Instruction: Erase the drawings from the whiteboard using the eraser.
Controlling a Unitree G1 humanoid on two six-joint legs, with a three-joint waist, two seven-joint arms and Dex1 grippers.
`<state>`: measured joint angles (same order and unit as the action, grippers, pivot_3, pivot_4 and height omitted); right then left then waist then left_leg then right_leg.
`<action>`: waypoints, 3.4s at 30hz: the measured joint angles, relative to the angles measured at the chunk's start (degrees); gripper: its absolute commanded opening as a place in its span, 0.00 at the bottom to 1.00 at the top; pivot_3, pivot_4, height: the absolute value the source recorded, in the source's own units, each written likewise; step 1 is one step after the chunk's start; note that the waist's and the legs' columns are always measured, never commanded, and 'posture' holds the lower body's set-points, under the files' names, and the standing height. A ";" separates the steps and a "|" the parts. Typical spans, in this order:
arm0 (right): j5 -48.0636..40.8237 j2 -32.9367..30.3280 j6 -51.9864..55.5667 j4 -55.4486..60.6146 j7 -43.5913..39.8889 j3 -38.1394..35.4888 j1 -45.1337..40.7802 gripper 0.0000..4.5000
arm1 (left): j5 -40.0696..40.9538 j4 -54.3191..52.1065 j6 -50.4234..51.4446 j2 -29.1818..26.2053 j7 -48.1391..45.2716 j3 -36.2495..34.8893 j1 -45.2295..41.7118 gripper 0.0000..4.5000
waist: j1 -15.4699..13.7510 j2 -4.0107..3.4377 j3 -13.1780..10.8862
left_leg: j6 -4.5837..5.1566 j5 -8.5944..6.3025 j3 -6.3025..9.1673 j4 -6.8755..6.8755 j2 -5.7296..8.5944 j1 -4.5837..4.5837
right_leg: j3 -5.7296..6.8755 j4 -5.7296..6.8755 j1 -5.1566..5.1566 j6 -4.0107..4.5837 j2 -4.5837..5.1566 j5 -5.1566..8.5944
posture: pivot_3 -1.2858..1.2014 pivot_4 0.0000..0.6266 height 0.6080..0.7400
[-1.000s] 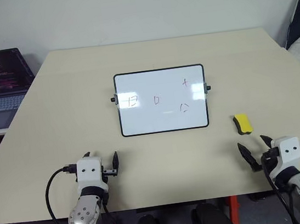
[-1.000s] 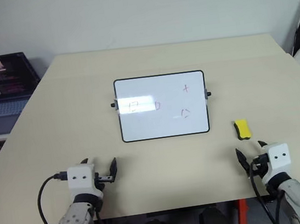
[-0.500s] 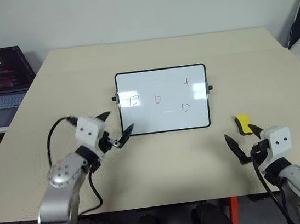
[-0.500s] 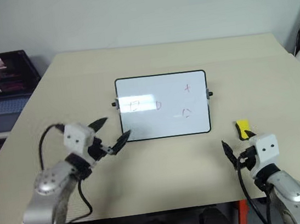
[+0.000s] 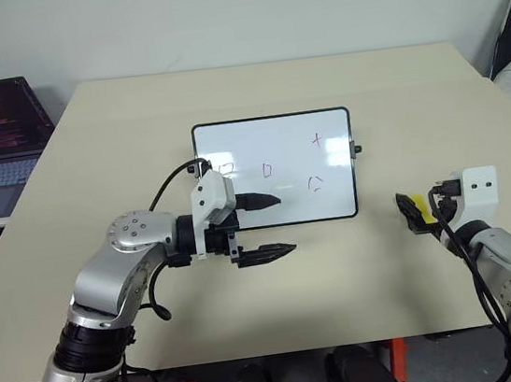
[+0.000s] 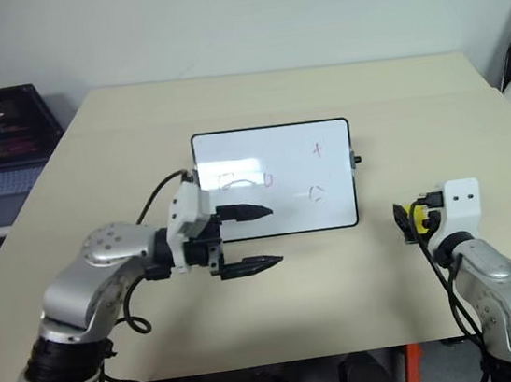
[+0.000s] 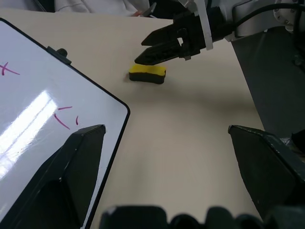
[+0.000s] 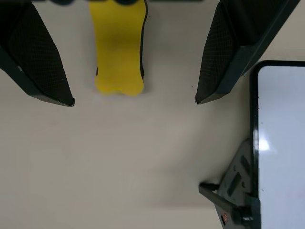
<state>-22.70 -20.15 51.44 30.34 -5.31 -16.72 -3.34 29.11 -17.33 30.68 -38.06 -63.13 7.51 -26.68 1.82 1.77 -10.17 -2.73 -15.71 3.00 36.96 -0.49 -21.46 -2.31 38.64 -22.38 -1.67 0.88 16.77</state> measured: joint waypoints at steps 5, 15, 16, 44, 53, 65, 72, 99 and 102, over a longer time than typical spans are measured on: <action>1.79 -1.24 0.08 -3.81 -0.94 0.43 -0.01 0.99 | -0.25 0.00 -0.60 0.19 -0.09 0.04 0.15 1.00 | 0.03 0.00 0.00 | 0.02 -0.01 0.02 -0.01 -0.02 0.00 | 0.01 0.00 -0.01 0.00 0.00 0.00 | 0.52 0.24 1.00; 3.66 -1.25 -1.41 -7.81 -2.06 1.10 -0.50 0.95 | -0.34 -0.18 -1.11 0.76 1.23 0.05 2.36 1.00 | 0.01 0.00 0.00 | 0.02 -0.01 0.02 0.01 -0.02 0.00 | 0.00 0.03 -0.01 0.00 0.00 0.00 | 0.52 0.24 1.00; 3.77 -1.23 -1.62 -8.43 -2.05 1.10 -0.59 0.91 | -0.35 -0.18 -1.11 0.76 1.27 0.05 2.38 1.00 | 0.01 0.00 0.00 | 0.02 -0.01 0.02 0.01 -0.01 0.00 | 0.01 0.03 -0.01 0.00 0.00 0.00 | 0.52 0.24 1.00; 8.22 -4.41 -12.42 -1.32 -9.41 10.00 -3.96 0.25 | -3.98 -3.03 0.25 3.16 19.19 -4.47 9.30 1.00 | 0.10 -0.01 0.00 | 0.01 0.00 0.00 0.12 0.01 0.14 | -0.02 0.25 0.03 -0.04 0.09 -0.02 | 0.52 0.24 1.00; 13.14 -3.91 -13.92 -9.14 -10.69 18.55 -23.31 0.25 | -5.24 0.05 1.57 6.12 23.30 -4.50 1.20 1.00 | 0.04 0.00 0.00 | 0.01 0.00 0.02 0.11 0.01 0.07 | 0.01 0.21 -0.01 -0.03 0.04 -0.04 | 0.52 0.24 1.00; 23.29 -2.48 -22.36 -28.74 -12.20 27.74 -34.19 0.25 | -5.47 1.28 1.63 6.42 21.76 -3.07 -0.09 1.00 | -0.03 0.00 0.01 | 0.00 0.01 -0.07 0.17 0.01 -0.62 | -0.03 0.35 -0.81 0.00 0.27 -0.05 | 0.52 0.24 1.00; 25.34 -6.53 -21.74 -27.04 -17.17 29.07 -32.74 0.25 | -5.47 1.27 1.47 6.49 21.20 -3.14 1.24 1.00 | -0.14 0.03 0.06 | 0.01 0.01 -0.03 0.41 0.02 -0.58 | -0.02 0.44 -0.70 -0.02 0.26 -0.10 | 0.52 0.24 1.00; 23.28 -1.77 -17.19 -20.68 -20.48 23.56 -27.57 0.25 | -5.26 0.72 1.52 5.72 20.95 -3.68 6.48 1.00 | 0.01 -0.02 0.02 | 0.06 0.01 0.04 0.92 -0.08 -0.47 | -0.02 0.38 -0.35 -0.15 0.13 -0.47 | 0.52 0.24 1.00; 18.36 -3.31 -15.85 -12.97 -23.69 19.77 -23.90 0.25 | -5.18 0.26 1.38 3.60 19.50 -4.71 9.75 1.00 | -0.03 -0.03 0.02 | 0.09 -0.01 0.07 0.88 -0.08 -0.55 | 0.00 0.28 -0.37 -0.15 0.17 -0.45 | 0.52 0.24 1.00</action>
<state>-4.34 -23.46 35.59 17.37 -29.00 3.05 -27.24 23.92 -17.06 32.06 -34.46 -43.62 2.80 -16.93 1.79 1.74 -10.15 -2.64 -15.73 3.07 37.83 -0.57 -22.01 -2.31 38.92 -22.75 -1.82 1.05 16.32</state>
